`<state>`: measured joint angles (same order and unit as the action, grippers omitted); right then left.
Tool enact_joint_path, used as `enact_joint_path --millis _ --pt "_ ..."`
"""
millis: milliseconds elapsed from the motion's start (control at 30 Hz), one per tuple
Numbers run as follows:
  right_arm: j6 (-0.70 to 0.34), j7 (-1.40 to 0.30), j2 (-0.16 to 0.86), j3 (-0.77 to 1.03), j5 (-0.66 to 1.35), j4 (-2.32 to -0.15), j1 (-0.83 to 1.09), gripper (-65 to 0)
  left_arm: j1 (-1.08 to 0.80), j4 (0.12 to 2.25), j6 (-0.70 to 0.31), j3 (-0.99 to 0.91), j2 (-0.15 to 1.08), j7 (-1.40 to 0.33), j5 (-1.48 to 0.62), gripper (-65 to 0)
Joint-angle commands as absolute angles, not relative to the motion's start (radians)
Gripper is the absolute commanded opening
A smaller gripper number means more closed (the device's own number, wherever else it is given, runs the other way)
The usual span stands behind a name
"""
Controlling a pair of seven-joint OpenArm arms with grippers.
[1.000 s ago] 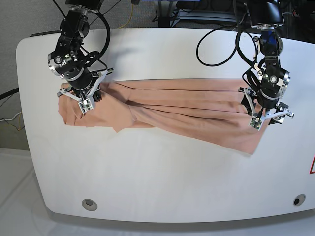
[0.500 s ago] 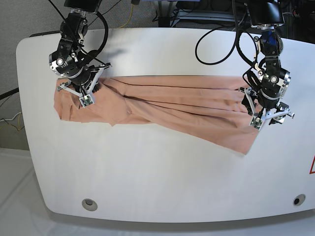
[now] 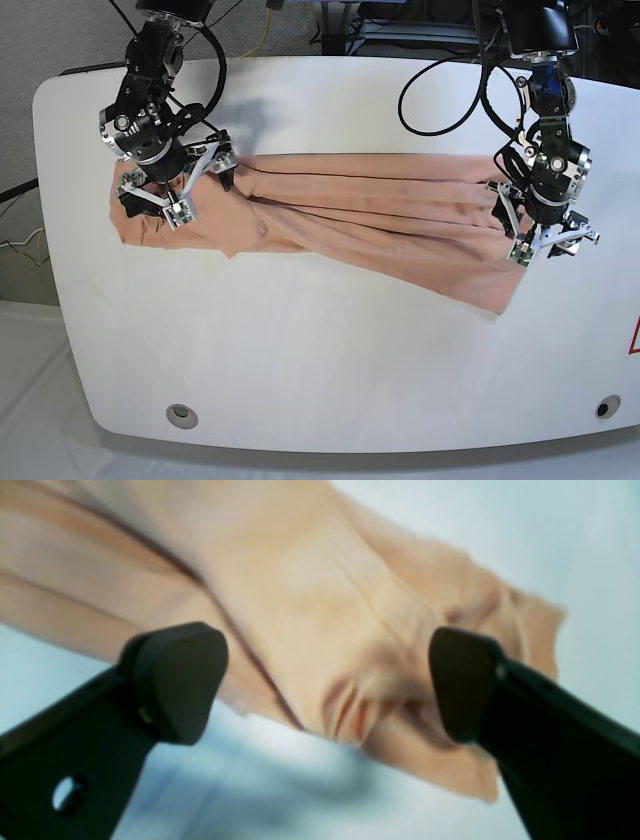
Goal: Fold the T-shirt properly
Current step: 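Raise the left gripper away from the strip end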
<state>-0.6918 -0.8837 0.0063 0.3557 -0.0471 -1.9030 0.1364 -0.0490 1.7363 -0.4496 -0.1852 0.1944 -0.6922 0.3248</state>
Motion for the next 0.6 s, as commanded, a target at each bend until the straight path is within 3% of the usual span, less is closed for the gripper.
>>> enact_joint_path --millis 0,233,567 --pt "-0.687 -0.866 0.013 0.358 -0.044 -1.929 0.114 0.0 -0.022 1.759 -0.441 -0.203 0.220 -0.680 0.331 -24.9" --pt "-0.690 -0.866 0.013 0.358 -0.042 -1.922 0.107 0.0 -0.019 1.765 -0.455 -0.317 0.231 -0.677 0.259 -11.7" --pt "-0.691 -0.866 0.013 0.357 -0.042 -1.920 0.107 0.0 0.053 1.765 -0.694 -0.558 0.232 -0.839 -0.022 -11.5"
